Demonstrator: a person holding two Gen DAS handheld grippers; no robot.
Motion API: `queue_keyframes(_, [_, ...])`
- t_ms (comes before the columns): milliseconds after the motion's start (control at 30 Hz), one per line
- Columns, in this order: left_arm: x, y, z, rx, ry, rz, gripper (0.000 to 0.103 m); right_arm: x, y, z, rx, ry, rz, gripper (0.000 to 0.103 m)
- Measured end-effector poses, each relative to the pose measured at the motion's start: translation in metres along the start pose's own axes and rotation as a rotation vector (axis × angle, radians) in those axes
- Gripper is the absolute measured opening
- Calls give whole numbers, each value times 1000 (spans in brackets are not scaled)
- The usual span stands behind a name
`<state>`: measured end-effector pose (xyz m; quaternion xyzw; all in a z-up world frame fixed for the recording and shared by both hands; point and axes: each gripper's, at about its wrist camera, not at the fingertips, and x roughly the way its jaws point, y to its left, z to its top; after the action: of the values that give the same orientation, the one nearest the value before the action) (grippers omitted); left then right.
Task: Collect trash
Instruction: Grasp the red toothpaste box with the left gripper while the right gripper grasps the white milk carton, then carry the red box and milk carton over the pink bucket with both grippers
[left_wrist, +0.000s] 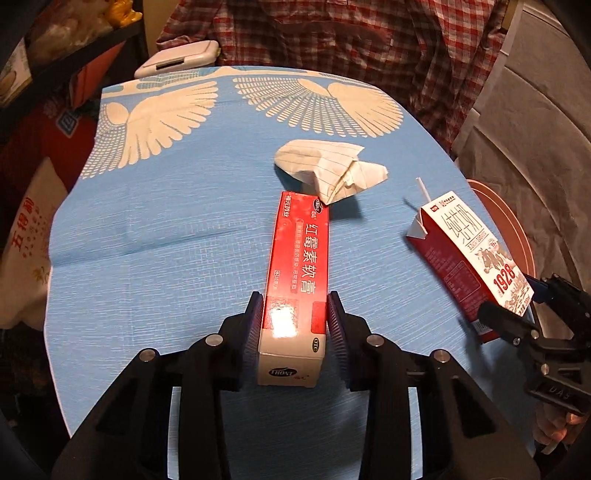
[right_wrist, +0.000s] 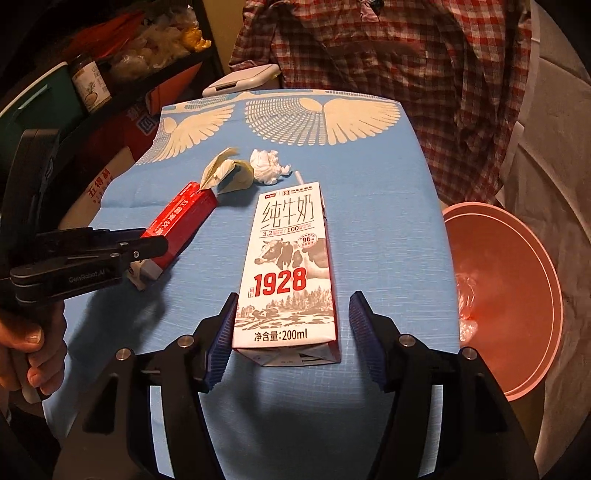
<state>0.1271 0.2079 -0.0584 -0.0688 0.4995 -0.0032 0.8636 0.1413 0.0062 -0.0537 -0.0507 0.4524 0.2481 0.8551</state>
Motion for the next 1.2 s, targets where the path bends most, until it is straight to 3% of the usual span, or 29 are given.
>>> queue_keyframes(67, [-5,0,-2,2,-4,5,35,-1,0,-1,-6,-7,0,53])
queue_keyframes(167, [-12,-2,-4,3,-7,17,35,-6,-2,-1,-5,-21,3,52])
queue_keyframes(733, [-65,-28,-12,-15,-102,8,34,-61,-24,-5,50,-172,-8,51])
queue_keyframes(1200, [-89,-67,-5,3,-200,16,35,-97,-57,-4,96,-282,-72,51])
